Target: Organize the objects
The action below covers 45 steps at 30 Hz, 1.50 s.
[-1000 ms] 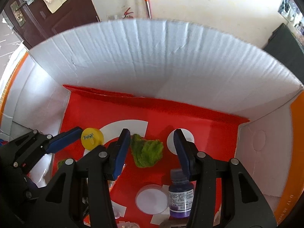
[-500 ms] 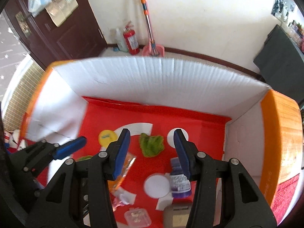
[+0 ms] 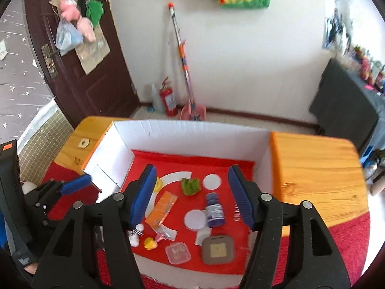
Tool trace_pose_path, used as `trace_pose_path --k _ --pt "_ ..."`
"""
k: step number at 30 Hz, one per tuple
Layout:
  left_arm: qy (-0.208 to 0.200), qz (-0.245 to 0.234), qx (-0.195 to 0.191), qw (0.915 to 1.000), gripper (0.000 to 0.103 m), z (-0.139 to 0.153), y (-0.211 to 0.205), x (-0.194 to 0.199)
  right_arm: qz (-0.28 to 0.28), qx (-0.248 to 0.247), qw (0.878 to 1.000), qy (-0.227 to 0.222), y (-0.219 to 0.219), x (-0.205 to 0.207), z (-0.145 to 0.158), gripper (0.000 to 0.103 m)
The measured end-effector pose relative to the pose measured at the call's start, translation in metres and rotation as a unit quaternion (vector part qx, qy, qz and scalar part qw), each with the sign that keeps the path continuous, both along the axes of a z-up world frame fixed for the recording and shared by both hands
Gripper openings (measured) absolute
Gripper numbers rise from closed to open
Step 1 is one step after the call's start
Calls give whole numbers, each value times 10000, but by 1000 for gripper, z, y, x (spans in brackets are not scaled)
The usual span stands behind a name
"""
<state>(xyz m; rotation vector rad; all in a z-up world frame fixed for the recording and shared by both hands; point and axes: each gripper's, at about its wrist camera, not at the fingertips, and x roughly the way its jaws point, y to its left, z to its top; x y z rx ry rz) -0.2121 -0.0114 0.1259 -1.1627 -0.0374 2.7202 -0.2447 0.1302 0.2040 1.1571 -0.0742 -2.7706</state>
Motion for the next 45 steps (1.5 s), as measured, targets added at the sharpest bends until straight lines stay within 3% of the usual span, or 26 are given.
trace_pose_path --k 2,6,9,13,17,29,33,40,45 --pt "194 51 -19 9998 79 5 0 9 -48 68 9996 280 5 17 8 73" --pt "598 120 4 9981 88 15 0 29 -101 87 9977 667 12 42 12 76" --pt "985 147 -27 9950 92 21 0 49 -171 -8 9952 966 17 63 11 85" --pt "1348 155 -48 9907 101 20 3 70 -168 93 9903 1373 18 91 -2 89" --pt "1527 184 -1 9881 103 11 4 82 -295 148 9849 1698 18 111 -26 94" --pt "1473 368 -71 9884 103 -44 14 78 -386 420 9862 1552 10 103 -95 95" --pt "1520 468 -289 9868 103 -55 18 70 -491 439 9867 1483 12 92 -103 95" --pt "1219 432 -34 9916 103 -65 11 57 -560 336 9878 1413 20 89 -110 95" --pt "1214 383 -82 9918 103 -66 15 57 -558 371 9886 1351 21 89 -111 95"
